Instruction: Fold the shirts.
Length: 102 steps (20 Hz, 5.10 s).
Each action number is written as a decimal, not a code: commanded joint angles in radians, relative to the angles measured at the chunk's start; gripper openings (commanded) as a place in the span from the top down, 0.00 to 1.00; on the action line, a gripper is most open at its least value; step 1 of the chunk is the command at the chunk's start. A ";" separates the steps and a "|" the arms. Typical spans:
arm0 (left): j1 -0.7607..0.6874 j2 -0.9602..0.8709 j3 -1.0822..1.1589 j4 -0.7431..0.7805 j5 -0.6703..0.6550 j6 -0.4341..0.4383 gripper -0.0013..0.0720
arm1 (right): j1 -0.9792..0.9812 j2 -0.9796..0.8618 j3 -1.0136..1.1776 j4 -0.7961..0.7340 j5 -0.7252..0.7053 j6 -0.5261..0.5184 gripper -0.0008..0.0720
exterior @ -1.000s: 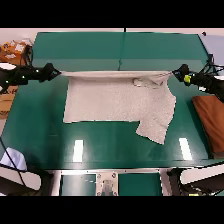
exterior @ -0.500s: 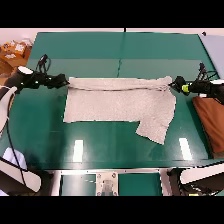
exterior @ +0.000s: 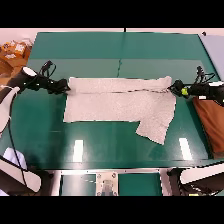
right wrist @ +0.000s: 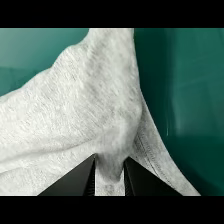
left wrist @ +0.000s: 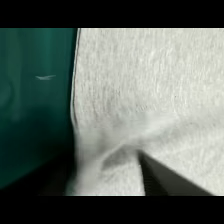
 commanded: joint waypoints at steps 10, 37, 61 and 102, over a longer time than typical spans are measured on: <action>0.063 0.079 0.157 0.097 -0.530 -0.122 0.96 | -0.177 0.182 -0.082 -0.136 0.312 0.227 0.97; -0.294 0.626 -0.884 0.047 0.508 -0.523 0.02 | -0.063 0.476 -0.752 -0.032 0.101 0.352 0.40; -0.231 0.630 -0.671 0.412 -0.058 -0.422 0.96 | -0.138 0.581 -0.675 -0.166 0.379 0.326 0.97; -0.138 0.118 0.173 0.421 -0.073 -0.408 0.02 | -0.115 -0.232 0.149 0.013 0.501 -0.118 0.15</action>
